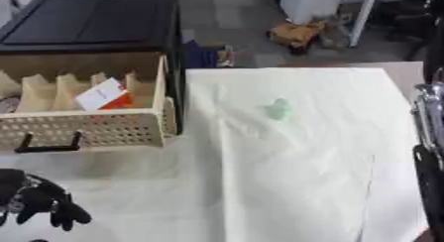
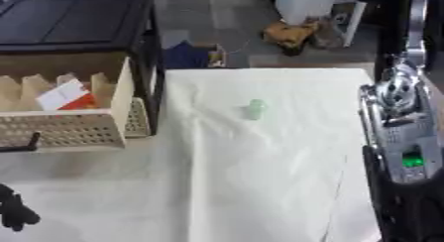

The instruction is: Pick up objects from table and place into drawer.

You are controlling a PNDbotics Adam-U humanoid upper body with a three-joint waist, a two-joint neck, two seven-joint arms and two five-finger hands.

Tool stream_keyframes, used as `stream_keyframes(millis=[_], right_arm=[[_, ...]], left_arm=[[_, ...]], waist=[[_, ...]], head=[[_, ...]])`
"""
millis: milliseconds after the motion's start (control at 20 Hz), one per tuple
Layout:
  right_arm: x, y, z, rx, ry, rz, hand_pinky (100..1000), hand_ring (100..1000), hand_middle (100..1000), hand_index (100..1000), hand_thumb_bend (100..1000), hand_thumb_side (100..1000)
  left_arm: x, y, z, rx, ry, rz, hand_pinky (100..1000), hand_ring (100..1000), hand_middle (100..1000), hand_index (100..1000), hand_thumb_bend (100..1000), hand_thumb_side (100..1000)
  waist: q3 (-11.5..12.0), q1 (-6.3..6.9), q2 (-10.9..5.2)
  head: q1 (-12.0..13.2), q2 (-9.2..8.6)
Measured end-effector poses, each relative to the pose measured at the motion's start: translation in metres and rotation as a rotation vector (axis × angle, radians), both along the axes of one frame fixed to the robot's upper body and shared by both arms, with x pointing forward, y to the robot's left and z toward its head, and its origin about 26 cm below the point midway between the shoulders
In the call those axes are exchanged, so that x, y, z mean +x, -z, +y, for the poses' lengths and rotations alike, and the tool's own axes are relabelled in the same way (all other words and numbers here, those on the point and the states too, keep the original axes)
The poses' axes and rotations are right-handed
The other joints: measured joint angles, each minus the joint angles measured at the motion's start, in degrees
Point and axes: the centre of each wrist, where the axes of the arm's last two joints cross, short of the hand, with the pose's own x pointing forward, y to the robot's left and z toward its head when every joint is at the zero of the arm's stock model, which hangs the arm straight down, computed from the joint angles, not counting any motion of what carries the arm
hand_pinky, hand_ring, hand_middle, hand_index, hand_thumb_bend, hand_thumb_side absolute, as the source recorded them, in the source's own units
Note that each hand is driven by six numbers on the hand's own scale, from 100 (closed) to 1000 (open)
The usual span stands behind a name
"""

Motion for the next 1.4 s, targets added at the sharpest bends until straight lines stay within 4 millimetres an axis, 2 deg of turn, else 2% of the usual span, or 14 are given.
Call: stream_keyframes(millis=[400, 1400], right_arm=[[0.0, 0.001, -0.002, 0.007, 0.006, 0.006, 677, 655, 534, 778, 100, 1000], [0.0, 0.0, -0.002, 0.01, -0.005, 0.004, 679, 652, 530, 777, 100, 1000]], left_arm=[[0.001, -0.004, -0.003, 0.027, -0.014, -0.004, 351, 618, 622, 905, 100, 1000], [0.005, -0.024, -0.006, 0.017, -0.125, -0.149, 359, 626, 612, 902, 100, 1000]], waist=[[-0.16, 0.08, 0.0], [-0.96, 0.03, 0.89]], head=[[0.43, -0.48], [1.02, -1.51]])
